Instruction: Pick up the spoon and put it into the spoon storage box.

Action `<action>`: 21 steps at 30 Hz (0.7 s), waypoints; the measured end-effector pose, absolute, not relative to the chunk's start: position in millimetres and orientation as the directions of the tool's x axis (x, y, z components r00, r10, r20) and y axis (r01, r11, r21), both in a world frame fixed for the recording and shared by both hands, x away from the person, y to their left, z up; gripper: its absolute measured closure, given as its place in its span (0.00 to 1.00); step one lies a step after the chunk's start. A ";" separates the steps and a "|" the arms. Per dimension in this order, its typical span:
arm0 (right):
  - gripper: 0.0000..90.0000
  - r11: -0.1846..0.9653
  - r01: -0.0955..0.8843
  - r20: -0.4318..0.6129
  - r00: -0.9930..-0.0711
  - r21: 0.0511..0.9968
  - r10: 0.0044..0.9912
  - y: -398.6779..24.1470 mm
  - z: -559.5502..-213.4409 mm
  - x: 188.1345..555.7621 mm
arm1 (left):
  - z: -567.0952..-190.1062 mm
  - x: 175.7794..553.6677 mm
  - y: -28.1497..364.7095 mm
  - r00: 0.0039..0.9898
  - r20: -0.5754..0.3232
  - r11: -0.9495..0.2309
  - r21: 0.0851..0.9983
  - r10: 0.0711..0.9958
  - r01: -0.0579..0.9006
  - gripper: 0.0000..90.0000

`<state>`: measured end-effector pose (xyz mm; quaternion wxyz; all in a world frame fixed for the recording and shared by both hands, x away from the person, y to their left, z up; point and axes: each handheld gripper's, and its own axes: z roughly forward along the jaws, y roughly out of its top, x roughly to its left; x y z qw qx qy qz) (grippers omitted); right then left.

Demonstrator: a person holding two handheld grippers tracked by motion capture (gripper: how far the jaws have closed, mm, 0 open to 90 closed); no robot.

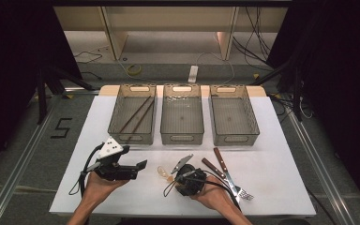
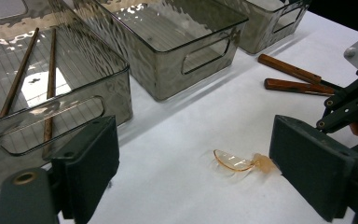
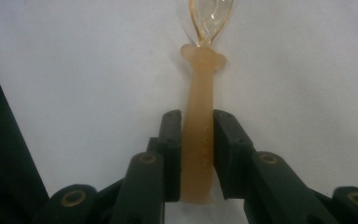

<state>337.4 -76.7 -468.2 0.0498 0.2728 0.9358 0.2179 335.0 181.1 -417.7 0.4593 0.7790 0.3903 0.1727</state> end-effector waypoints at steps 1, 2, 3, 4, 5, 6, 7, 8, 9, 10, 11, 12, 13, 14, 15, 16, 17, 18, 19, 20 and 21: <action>0.83 0.756 0.489 0.027 -0.846 0.436 0.532 -76.7 -468.1 337.4 | -417.8 335.2 181.2 0.636 -0.091 -0.273 0.850 0.767 0.451 0.17; 0.83 0.754 0.487 0.030 -0.848 0.440 0.530 -77.1 -468.3 337.9 | -417.9 335.4 181.2 0.635 -0.097 -0.268 0.850 0.767 0.454 0.17; 0.83 0.752 0.489 0.034 -0.847 0.441 0.531 -77.7 -468.1 338.4 | -417.9 335.7 181.4 0.634 -0.103 -0.263 0.850 0.766 0.456 0.17; 0.83 0.752 0.489 0.034 -0.847 0.441 0.531 -77.7 -468.1 338.4 | -417.9 335.8 181.6 0.633 -0.108 -0.258 0.852 0.766 0.456 0.17; 0.84 0.754 0.477 0.030 -0.853 0.450 0.522 -79.7 -468.5 340.1 | -417.8 335.9 181.9 0.634 -0.105 -0.259 0.853 0.766 0.454 0.17; 0.84 0.752 0.480 0.028 -0.850 0.453 0.526 -80.3 -467.7 340.3 | -417.8 335.8 182.1 0.634 -0.104 -0.259 0.853 0.766 0.453 0.17; 0.84 0.748 0.481 0.031 -0.849 0.457 0.528 -81.1 -467.0 340.8 | -417.6 335.6 182.5 0.635 -0.104 -0.260 0.852 0.766 0.453 0.17; 0.84 0.748 0.481 0.031 -0.849 0.457 0.528 -81.1 -467.0 340.8 | -417.6 335.6 182.6 0.634 -0.105 -0.258 0.854 0.766 0.452 0.17; 0.84 0.741 0.483 0.038 -0.848 0.466 0.528 -83.5 -465.2 342.1 | -417.4 335.6 182.8 0.634 -0.106 -0.256 0.855 0.766 0.452 0.17; 0.84 0.741 0.483 0.038 -0.848 0.466 0.528 -83.5 -465.2 342.1 | -417.5 335.6 182.6 0.633 -0.108 -0.252 0.856 0.767 0.452 0.17; 0.84 0.738 0.487 0.037 -0.845 0.466 0.534 -84.6 -464.0 342.4 | -417.4 335.4 182.9 0.635 -0.105 -0.256 0.855 0.766 0.451 0.17; 0.84 0.736 0.484 0.039 -0.846 0.473 0.532 -87.8 -461.2 343.8 | -417.4 335.3 182.9 0.634 -0.104 -0.256 0.855 0.766 0.450 0.17; 0.84 0.736 0.484 0.039 -0.846 0.473 0.532 -87.8 -461.2 343.8 | -417.2 335.3 182.7 0.633 -0.108 -0.251 0.857 0.767 0.449 0.17; 0.84 0.730 0.484 0.041 -0.845 0.482 0.533 -89.4 -459.3 344.4 | -417.0 335.3 182.9 0.633 -0.113 -0.245 0.859 0.766 0.449 0.17; 0.84 0.725 0.486 0.042 -0.842 0.487 0.537 -91.1 -457.0 345.1 | -416.7 335.3 183.5 0.635 -0.115 -0.244 0.859 0.764 0.449 0.17; 0.84 0.714 0.490 0.041 -0.837 0.500 0.545 -95.0 -452.3 346.6 | -416.6 335.3 183.9 0.634 -0.118 -0.240 0.861 0.764 0.449 0.17; 0.84 0.708 0.493 0.042 -0.834 0.505 0.550 -97.6 -449.8 347.7 | -416.6 335.4 184.1 0.634 -0.122 -0.235 0.862 0.763 0.448 0.17; 0.84 0.708 0.493 0.042 -0.834 0.505 0.550 -97.6 -449.8 347.7 | -416.6 335.3 184.0 0.632 -0.127 -0.226 0.865 0.764 0.448 0.17; 0.84 0.702 0.492 0.043 -0.833 0.515 0.552 -100.4 -447.8 349.3 | -416.5 335.3 184.1 0.633 -0.131 -0.223 0.865 0.763 0.449 0.17; 0.84 0.690 0.497 0.042 -0.826 0.527 0.562 -106.1 -443.5 352.2 | -416.5 335.3 184.3 0.633 -0.132 -0.223 0.865 0.763 0.450 0.17; 0.84 0.690 0.497 0.042 -0.826 0.527 0.562 -106.1 -443.5 352.2 | -416.6 335.3 184.4 0.633 -0.134 -0.222 0.865 0.762 0.451 0.17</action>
